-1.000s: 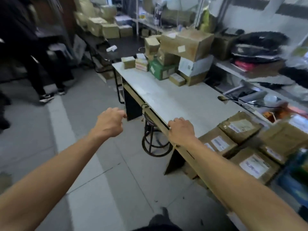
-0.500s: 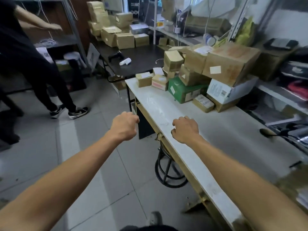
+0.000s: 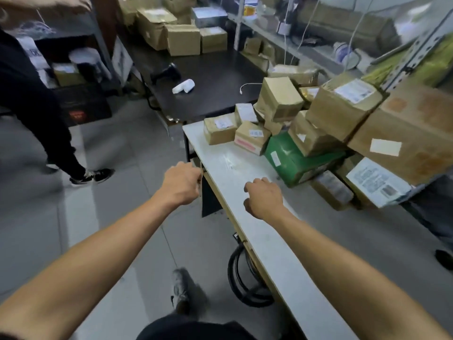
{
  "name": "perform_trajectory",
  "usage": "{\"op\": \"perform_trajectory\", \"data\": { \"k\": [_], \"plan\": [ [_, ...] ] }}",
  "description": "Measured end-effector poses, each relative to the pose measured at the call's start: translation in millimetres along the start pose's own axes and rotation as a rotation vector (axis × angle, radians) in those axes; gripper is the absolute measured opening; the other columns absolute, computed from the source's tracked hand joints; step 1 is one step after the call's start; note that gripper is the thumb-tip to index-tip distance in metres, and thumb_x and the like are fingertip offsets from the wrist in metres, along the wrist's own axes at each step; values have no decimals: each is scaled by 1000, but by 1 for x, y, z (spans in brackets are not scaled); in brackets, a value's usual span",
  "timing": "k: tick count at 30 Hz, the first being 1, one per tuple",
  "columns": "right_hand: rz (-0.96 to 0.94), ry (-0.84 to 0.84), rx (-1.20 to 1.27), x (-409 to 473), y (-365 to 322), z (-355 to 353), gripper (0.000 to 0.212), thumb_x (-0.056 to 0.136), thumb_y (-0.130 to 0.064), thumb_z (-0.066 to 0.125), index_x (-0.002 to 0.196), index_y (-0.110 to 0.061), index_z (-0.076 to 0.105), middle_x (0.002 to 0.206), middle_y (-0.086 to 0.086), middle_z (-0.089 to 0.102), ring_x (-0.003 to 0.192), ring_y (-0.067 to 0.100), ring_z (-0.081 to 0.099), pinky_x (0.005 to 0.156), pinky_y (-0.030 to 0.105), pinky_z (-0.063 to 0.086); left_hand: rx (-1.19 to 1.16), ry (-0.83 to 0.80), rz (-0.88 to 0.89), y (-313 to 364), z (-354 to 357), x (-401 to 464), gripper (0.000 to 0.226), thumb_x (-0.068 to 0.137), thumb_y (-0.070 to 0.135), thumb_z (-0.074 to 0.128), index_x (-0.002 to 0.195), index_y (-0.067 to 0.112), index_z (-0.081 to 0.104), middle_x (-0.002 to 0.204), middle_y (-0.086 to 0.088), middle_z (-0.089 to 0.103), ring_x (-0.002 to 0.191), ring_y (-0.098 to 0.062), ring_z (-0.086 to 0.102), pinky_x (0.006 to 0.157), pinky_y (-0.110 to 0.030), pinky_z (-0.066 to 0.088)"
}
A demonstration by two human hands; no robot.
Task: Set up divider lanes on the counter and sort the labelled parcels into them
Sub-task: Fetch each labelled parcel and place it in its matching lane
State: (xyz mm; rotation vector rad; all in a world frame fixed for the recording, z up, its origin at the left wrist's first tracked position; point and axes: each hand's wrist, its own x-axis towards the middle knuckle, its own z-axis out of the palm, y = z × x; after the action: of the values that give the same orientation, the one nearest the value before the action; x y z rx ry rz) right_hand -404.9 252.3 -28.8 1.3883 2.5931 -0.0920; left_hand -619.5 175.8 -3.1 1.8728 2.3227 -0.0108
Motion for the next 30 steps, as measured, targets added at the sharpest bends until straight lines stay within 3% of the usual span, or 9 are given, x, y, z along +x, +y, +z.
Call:
{"op": "perform_trajectory", "data": {
  "k": [7, 12, 14, 19, 23, 25, 28, 30],
  "plan": [
    [175, -1, 158, 109, 20, -25, 38, 89, -23, 60, 127, -22, 64, 125, 0, 63, 118, 25, 55, 82, 35, 46, -12, -38, 88, -33, -20, 135, 42, 92, 11, 52, 130, 24, 64, 126, -1, 63, 122, -26, 53, 96, -41, 49],
    [243, 9, 188, 182, 51, -36, 45, 89, -24, 64, 134, -22, 59, 130, 2, 56, 119, 25, 49, 85, 35, 45, -38, -84, 122, -32, -20, 221, 36, 88, 22, 60, 124, 21, 63, 122, -1, 62, 116, -24, 53, 80, -35, 47],
    [250, 11, 211, 216, 64, -36, 52, 86, -24, 68, 136, -20, 53, 135, 4, 50, 121, 25, 46, 87, 36, 46, -87, -105, 116, -32, -13, 256, 47, 88, 30, 65, 133, 22, 57, 129, -1, 58, 121, -25, 50, 85, -37, 47],
    [269, -118, 318, 288, 87, -35, 96, 81, -22, 78, 158, -27, 21, 159, 13, 27, 122, 35, 57, 92, 44, 53, -124, -150, 103, -29, -1, 323, 93, 74, 46, 81, 152, 23, 36, 144, -6, 44, 133, -29, 40, 100, -41, 48],
    [270, -250, 331, 315, 92, -24, 118, 85, -29, 79, 162, -24, -11, 161, 20, 21, 126, 41, 54, 95, 46, 50, -95, -256, 100, -32, 10, 353, 121, 68, 54, 87, 161, 25, 15, 151, -16, 37, 140, -36, 36, 114, -44, 33],
    [302, -268, 302, 319, 93, -20, 119, 83, -36, 80, 162, -18, -7, 159, 20, 25, 125, 40, 55, 93, 44, 50, -100, -293, 99, -36, 17, 361, 121, 70, 51, 86, 161, 23, 11, 144, -14, 43, 131, -35, 43, 107, -43, 38],
    [372, -218, 266, 309, 88, -20, 109, 71, -58, 83, 150, -8, 28, 142, 16, 48, 117, 35, 61, 85, 39, 50, -105, -279, 79, -39, 24, 365, 116, 72, 51, 81, 160, 19, 13, 140, -12, 46, 124, -34, 45, 98, -45, 44],
    [432, -197, 272, 295, 75, -20, 99, 71, -74, 72, 137, -7, 45, 132, 15, 56, 116, 34, 61, 86, 38, 50, -145, -276, 34, -36, 25, 361, 115, 69, 59, 79, 157, 16, 18, 139, -12, 45, 126, -34, 44, 96, -47, 46]
  ]
}}
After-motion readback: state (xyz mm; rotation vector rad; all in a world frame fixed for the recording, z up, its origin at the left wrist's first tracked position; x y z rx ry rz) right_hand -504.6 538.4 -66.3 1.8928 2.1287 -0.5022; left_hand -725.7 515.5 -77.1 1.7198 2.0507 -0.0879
